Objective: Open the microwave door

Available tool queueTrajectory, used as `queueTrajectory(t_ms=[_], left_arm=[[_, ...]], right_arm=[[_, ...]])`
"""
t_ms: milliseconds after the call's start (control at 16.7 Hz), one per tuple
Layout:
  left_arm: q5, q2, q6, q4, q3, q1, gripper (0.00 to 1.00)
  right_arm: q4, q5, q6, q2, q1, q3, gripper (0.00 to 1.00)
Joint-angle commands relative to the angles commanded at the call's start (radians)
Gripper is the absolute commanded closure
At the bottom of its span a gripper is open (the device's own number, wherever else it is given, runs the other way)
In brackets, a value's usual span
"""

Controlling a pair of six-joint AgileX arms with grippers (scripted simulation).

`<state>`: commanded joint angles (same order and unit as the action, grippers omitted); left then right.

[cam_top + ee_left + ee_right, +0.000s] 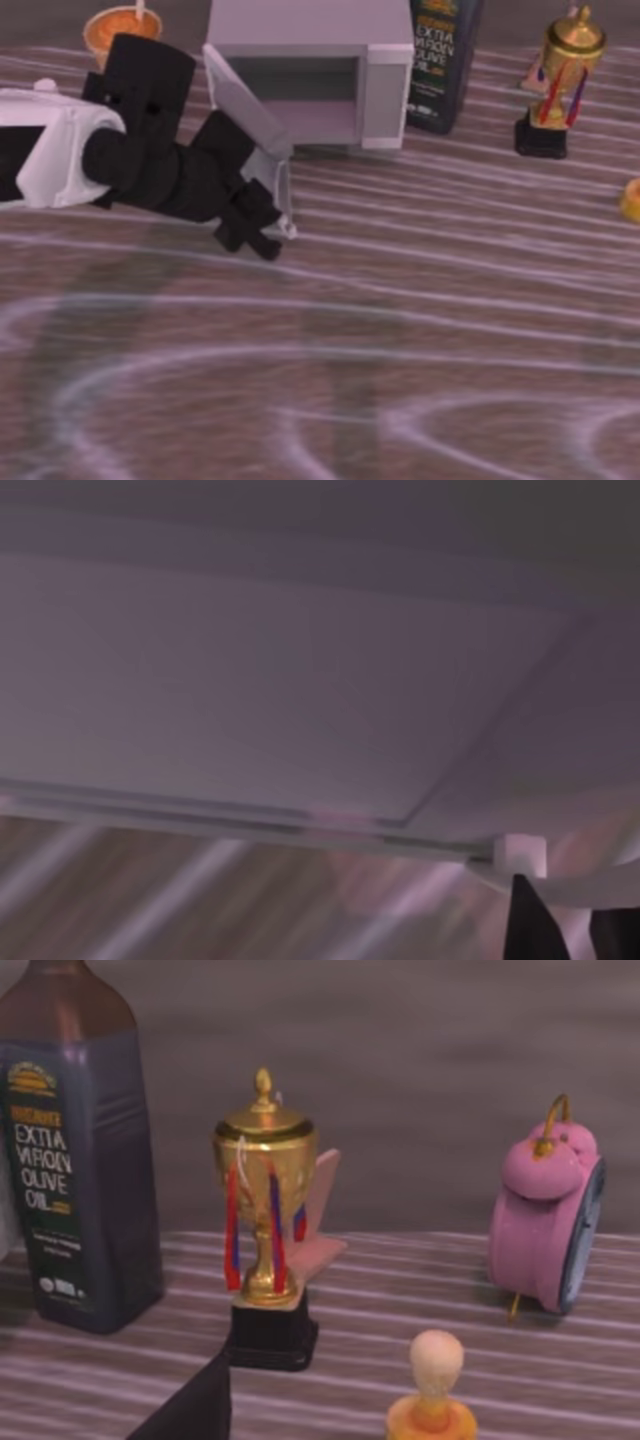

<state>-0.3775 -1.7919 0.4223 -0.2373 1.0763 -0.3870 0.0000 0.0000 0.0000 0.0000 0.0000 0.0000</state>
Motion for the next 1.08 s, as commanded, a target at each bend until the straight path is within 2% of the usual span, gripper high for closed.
queueTrajectory(t_ms=[540, 1080], left_arm=[[-0.045, 0.003, 0.084, -0.035, 0.006, 0.039, 1.0], [-0.046, 0.003, 0.086, -0.036, 0.006, 0.04, 1.0]], right_arm=[[0.0, 0.0, 0.0, 0.0, 0.0, 0.0, 0.0], [0.0, 0.0, 0.0, 0.0, 0.0, 0.0, 0.0]])
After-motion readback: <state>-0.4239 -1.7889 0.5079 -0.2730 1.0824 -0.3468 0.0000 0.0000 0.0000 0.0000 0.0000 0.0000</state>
